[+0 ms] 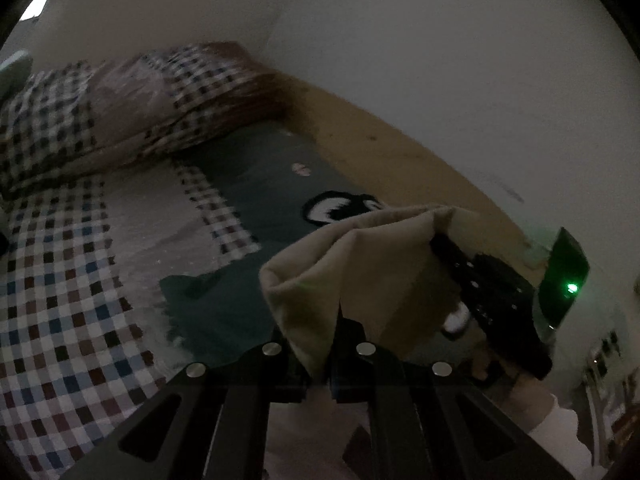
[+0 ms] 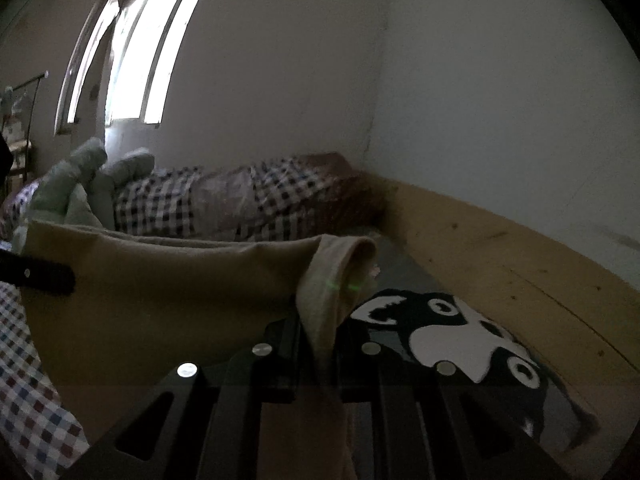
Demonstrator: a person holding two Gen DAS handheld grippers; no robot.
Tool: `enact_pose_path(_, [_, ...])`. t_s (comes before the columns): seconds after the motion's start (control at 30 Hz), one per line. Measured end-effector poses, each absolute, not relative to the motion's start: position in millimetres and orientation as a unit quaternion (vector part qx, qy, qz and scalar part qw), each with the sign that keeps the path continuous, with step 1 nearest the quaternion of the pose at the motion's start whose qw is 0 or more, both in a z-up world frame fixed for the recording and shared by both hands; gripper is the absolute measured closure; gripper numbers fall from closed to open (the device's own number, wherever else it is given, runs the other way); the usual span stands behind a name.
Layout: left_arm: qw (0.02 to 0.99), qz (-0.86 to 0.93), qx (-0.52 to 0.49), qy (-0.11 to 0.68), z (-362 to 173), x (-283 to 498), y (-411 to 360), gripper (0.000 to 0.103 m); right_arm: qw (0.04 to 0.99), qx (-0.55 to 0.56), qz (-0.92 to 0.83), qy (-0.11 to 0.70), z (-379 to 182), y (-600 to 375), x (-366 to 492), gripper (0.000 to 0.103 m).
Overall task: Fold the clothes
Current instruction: 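Carry the folded khaki garment with both tools toward the teal blanket, then lower the khaki garment onto the teal blanket and open both tools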
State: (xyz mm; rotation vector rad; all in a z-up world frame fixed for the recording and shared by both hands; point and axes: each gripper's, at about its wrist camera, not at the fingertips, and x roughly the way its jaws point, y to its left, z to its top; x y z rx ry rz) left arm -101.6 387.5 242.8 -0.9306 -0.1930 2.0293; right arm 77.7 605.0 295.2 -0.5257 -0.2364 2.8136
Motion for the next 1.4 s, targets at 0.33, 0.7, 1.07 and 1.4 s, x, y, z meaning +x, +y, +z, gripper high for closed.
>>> enact_pose_path(0.33, [0.366, 0.82, -0.436, -0.061, 152.9, -196.7, 416.6, 0.097, 0.102, -0.267, 0.952, -0.111, 234.1, 618.6, -33.1, 0.091])
enact_pose_path(0.7, [0.32, 0.833, -0.451, 0.0, 81.2, -233.2, 445.6, 0.094, 0.087, -0.361, 0.921, -0.121, 137.8, 638.8, -129.5, 0.09])
enact_pose_path(1.07, [0.253, 0.869, -0.425, -0.021, 87.5, -234.3, 403.7, 0.02, 0.149, -0.384, 0.906, -0.099, 124.2, 659.0, -141.3, 0.04])
enact_pose_path(1.4, [0.245, 0.898, -0.362, -0.042, 156.3, -178.6, 333.3, 0.001, 0.228, -0.332, 0.915, -0.026, 190.5, 667.0, -75.1, 0.012])
